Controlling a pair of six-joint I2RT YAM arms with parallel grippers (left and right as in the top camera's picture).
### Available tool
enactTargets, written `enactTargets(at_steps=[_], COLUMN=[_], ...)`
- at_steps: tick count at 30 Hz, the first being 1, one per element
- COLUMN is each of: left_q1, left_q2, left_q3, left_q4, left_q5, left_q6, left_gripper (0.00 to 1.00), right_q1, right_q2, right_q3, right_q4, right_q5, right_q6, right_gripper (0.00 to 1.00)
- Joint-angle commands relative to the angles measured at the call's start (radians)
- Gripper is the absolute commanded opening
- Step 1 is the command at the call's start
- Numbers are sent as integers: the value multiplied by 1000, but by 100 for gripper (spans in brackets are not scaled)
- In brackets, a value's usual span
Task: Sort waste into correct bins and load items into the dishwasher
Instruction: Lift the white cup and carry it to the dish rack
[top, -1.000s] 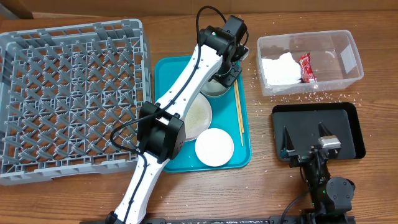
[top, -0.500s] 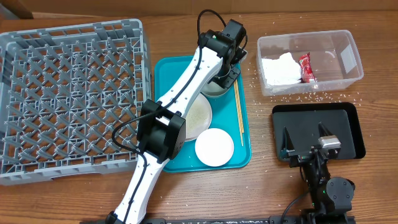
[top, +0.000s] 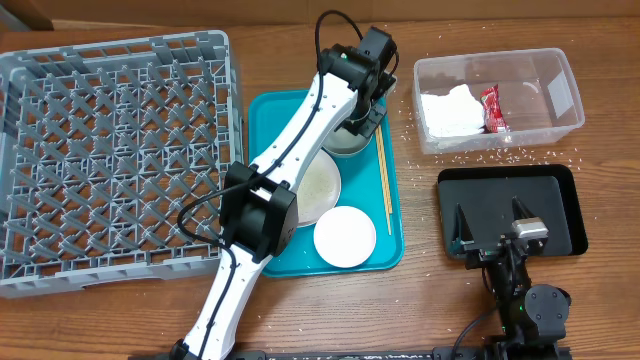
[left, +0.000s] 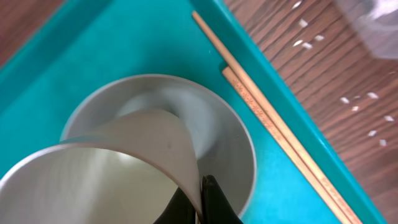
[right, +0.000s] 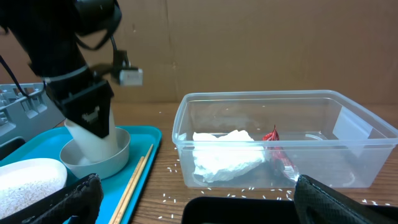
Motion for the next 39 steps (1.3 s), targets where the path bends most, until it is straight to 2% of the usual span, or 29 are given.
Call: enactTargets(at_steps=[1, 5, 7, 14, 22, 25, 29, 39], left_q1=[5, 61, 111, 464, 929, 1016, 1083, 1116], left_q2=[-115, -197, -251, -340, -204, -153, -81, 115], left_q3=[113, 167, 168, 167, 167, 167, 167, 167], left_q4=[-34, -71, -74, -132, -275, -323, -387, -359], left_q5=[18, 20, 69, 621, 1151, 1227, 1284, 1411], left_q6=[-18, -77, -99, -90, 76, 87, 166, 179], left_gripper=[4, 4, 4, 4, 4, 4, 4, 4], right_q1=[-5, -5, -5, -5, -5, -5, -5, -5], right_q2=[-10, -10, -10, -10, -10, -10, -10, -10], right_q3=[-10, -10, -10, -10, -10, -10, -10, -10], right_q4=[7, 6, 6, 7, 7, 7, 6, 7], right_q5=[13, 13, 13, 13, 13, 13, 13, 13], right_q6=[-1, -1, -1, -1, -1, -1, -1, -1], right_gripper=[100, 100, 100, 100, 100, 100, 100, 100])
